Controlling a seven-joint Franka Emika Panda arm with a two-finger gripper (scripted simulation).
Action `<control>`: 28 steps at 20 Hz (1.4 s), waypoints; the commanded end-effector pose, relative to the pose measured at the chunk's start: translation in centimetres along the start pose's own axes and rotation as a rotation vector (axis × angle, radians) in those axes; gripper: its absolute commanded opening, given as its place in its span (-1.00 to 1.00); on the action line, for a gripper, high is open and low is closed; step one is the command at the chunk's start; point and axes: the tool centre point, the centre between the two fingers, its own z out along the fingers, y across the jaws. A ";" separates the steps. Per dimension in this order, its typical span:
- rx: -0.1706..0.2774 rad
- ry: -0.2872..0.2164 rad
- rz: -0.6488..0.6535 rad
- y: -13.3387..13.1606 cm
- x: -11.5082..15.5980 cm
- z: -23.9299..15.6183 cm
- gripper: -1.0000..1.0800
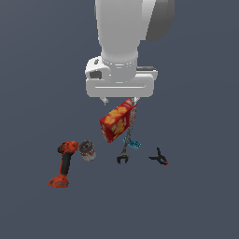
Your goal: Pick up a designated object from a clutter of objects.
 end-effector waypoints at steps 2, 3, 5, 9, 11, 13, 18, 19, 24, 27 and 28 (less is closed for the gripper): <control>0.000 0.000 0.000 0.0 0.0 0.0 0.92; 0.001 0.000 0.000 0.0 0.0 0.1 0.92; 0.003 0.001 -0.001 0.1 0.1 0.2 0.92; 0.010 0.004 -0.009 0.2 0.2 0.5 0.92; 0.010 0.004 -0.013 0.2 0.2 0.5 0.92; 0.010 0.004 -0.012 0.2 0.2 0.5 0.92; 0.013 0.006 0.024 0.8 0.8 1.2 0.92; 0.015 0.006 0.037 1.0 1.0 1.5 0.92; 0.022 0.010 0.134 2.8 2.4 3.6 0.92; 0.026 0.013 0.217 4.4 3.5 5.4 0.92; 0.027 0.014 0.249 5.0 3.8 6.1 0.92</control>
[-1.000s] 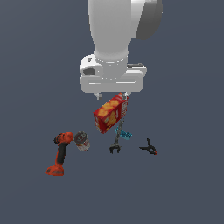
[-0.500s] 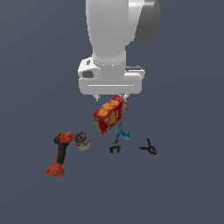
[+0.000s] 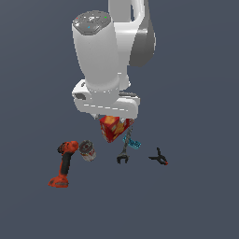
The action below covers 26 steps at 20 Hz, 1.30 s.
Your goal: Pick up a designated object from a clutter of objects.
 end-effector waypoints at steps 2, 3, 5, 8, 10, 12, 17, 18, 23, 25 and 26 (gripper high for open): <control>0.002 0.005 0.116 2.1 1.7 2.6 0.92; 0.002 0.007 0.154 2.8 2.2 3.5 0.92; 0.000 0.011 0.230 4.3 3.2 5.3 0.92; -0.004 0.018 0.328 6.4 4.3 7.7 0.92; -0.008 0.022 0.383 7.5 4.9 9.0 0.92; -0.012 0.026 0.429 8.6 5.3 10.2 0.92; -0.020 0.033 0.506 10.4 5.9 12.1 0.92; -0.021 0.034 0.515 10.6 5.9 12.4 0.92; -0.023 0.034 0.526 10.9 5.9 12.7 0.92; -0.023 0.034 0.526 10.9 5.9 12.9 0.92; -0.023 0.034 0.526 10.9 6.0 13.1 0.92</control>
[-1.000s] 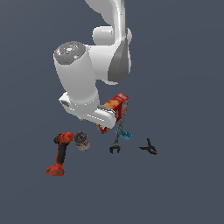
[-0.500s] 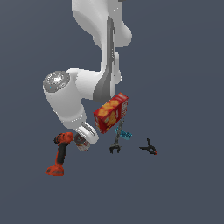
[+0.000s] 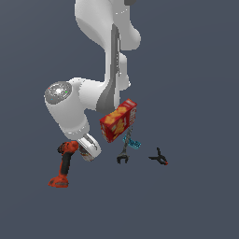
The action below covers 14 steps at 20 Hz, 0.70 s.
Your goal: Pick up a designated object from a clutter of objects.
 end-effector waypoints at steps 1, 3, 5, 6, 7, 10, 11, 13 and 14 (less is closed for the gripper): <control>0.000 0.000 0.000 0.0 0.0 0.5 0.92; 0.000 0.000 0.001 0.0 0.0 1.3 0.92; 0.000 0.000 0.003 0.1 0.0 2.3 0.92; 0.000 0.001 0.004 0.1 0.0 2.9 0.92; 0.000 0.001 0.004 0.1 0.0 3.4 0.92; 0.000 0.001 0.005 0.1 0.0 4.5 0.92; 0.000 0.001 0.005 0.1 0.0 4.7 0.92; 0.000 0.001 0.005 0.0 0.1 5.0 0.92; 0.000 0.001 0.005 0.0 0.1 5.0 0.92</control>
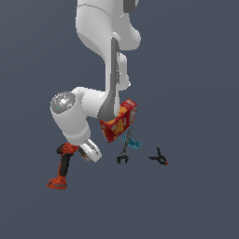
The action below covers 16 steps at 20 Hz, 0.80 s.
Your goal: Pick up a designated object from a clutter of objects.
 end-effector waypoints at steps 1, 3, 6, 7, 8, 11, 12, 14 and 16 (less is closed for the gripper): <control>-0.013 -0.020 -0.001 0.4 -0.6 1.6 -1.00; -0.013 -0.020 -0.001 0.4 -0.6 1.6 -1.00; -0.013 -0.020 -0.001 0.4 -0.6 1.6 -1.00; -0.013 -0.020 -0.001 0.4 -0.6 1.6 -1.00; -0.013 -0.020 -0.001 0.4 -0.6 1.6 -1.00; 0.003 0.003 0.000 -0.1 0.1 0.0 -1.00; 0.003 0.003 0.000 -0.1 0.1 0.0 -1.00; 0.003 0.003 0.000 -0.2 0.0 -0.2 -1.00; 0.002 0.002 0.000 -0.4 -0.1 -0.7 -1.00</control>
